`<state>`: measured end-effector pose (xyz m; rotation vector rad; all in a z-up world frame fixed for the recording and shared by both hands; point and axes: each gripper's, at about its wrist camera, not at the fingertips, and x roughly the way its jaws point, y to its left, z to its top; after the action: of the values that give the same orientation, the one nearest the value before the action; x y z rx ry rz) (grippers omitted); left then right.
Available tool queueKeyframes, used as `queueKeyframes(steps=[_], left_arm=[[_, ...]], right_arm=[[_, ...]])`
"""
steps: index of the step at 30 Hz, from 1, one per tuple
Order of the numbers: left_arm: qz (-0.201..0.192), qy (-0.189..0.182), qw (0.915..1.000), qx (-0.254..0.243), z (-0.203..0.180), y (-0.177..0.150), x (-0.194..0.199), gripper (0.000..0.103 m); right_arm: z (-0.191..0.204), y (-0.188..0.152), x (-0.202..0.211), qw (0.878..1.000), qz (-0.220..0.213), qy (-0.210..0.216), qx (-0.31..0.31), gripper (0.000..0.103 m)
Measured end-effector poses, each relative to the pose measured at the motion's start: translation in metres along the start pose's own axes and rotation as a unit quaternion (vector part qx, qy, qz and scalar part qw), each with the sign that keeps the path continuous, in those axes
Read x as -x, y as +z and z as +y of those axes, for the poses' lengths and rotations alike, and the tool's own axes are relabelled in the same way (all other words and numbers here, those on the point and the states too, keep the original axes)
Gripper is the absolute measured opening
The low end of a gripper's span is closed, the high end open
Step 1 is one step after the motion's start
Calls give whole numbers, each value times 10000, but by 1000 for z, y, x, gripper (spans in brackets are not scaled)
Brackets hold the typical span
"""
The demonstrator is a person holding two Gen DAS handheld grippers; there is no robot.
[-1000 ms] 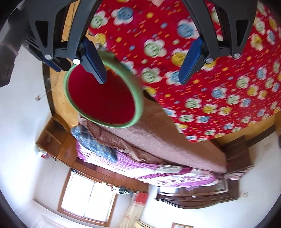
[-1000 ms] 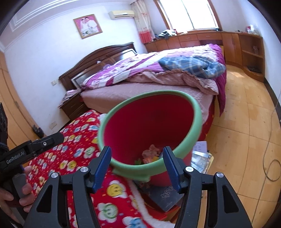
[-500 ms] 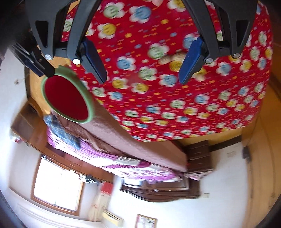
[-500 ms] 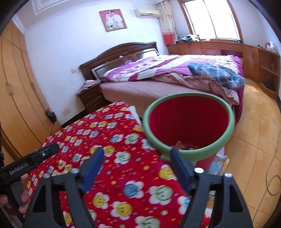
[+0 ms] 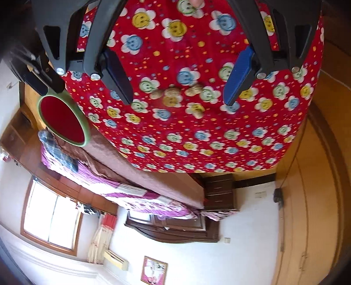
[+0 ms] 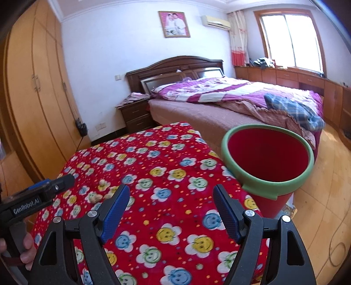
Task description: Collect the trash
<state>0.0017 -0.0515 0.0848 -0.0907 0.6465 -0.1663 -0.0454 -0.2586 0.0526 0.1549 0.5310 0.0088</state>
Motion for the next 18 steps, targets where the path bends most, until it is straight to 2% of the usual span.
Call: queueKeyframes(steps=[10,18], left_arm=[[-155,298,9992,212,19,-9,12,83],[-122,446,9987,211,19,-19,6,83]], right_arm=[[9,-7,5,9999,5,128,90,79],[10,-14,4,9999,-29,86,139,79]])
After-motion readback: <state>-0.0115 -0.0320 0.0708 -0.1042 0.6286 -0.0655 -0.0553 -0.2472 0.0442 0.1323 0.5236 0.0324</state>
